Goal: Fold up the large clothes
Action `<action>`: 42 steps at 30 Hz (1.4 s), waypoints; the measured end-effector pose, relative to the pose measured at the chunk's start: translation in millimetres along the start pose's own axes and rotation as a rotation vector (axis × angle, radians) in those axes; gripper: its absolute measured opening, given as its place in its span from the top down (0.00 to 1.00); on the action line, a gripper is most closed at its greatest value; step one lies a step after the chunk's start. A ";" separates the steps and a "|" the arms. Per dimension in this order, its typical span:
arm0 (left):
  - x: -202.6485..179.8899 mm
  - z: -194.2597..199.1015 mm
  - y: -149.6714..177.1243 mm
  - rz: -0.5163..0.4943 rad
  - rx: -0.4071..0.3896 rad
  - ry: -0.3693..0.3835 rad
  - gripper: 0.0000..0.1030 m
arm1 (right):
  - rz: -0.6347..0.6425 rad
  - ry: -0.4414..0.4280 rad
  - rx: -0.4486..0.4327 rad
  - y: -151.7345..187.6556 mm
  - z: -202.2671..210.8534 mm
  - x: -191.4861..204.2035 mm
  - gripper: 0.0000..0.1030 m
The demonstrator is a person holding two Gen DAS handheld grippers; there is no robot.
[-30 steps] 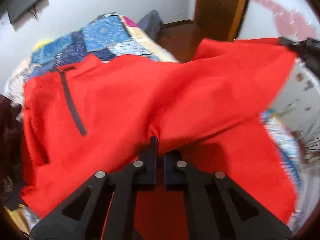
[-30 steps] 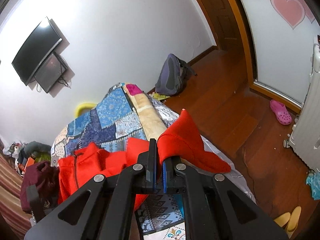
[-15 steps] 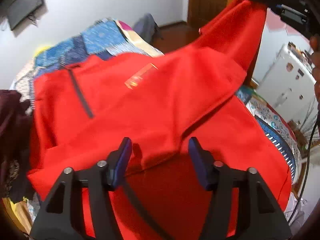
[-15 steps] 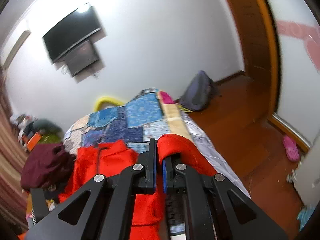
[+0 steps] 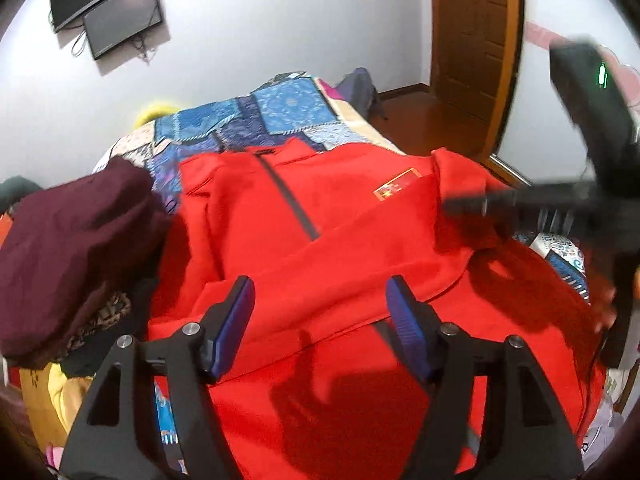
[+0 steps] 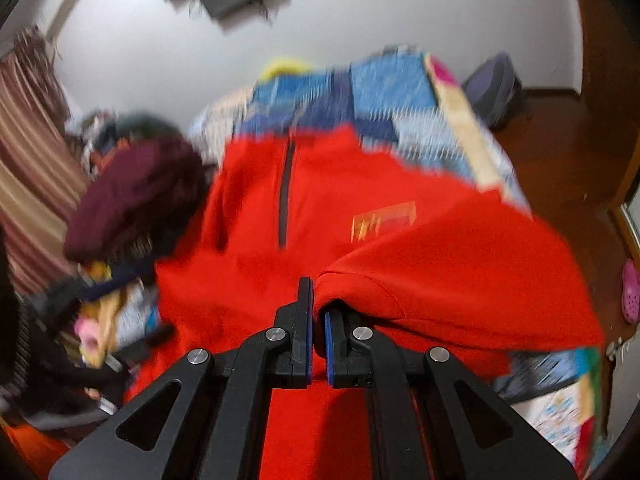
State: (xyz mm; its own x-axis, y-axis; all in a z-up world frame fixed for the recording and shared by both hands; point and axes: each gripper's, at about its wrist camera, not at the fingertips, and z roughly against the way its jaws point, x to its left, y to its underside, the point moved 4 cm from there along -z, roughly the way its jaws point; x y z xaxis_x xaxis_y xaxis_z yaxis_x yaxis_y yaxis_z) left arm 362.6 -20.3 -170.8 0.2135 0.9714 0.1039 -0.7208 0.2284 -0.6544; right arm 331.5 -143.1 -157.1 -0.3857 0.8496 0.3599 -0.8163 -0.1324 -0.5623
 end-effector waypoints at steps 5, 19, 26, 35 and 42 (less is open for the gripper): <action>14.6 -8.0 10.1 0.035 0.020 -0.009 0.35 | -0.002 0.011 0.133 19.1 -21.1 -6.6 0.92; 18.1 -11.3 15.5 0.052 0.017 -0.019 0.34 | -0.116 -0.020 0.093 24.4 49.7 -27.5 0.56; 19.5 -9.9 12.1 0.061 0.000 -0.031 0.34 | -0.439 0.014 -0.003 20.7 70.7 -106.3 0.48; 25.0 -10.9 14.7 0.103 0.013 -0.009 0.34 | -0.703 0.027 0.048 48.8 30.5 -163.7 0.48; 25.7 -15.0 17.9 0.128 0.024 0.004 0.34 | -0.796 0.000 -0.052 41.8 23.9 -188.5 0.50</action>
State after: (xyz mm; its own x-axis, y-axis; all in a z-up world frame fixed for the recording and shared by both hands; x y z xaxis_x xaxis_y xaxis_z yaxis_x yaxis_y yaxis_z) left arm 365.1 7.8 -191.1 0.1213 0.9925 0.0177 -0.7579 0.1042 -0.6440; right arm 359.9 -321.0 -230.7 0.3043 0.6789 0.6682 -0.8257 0.5378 -0.1705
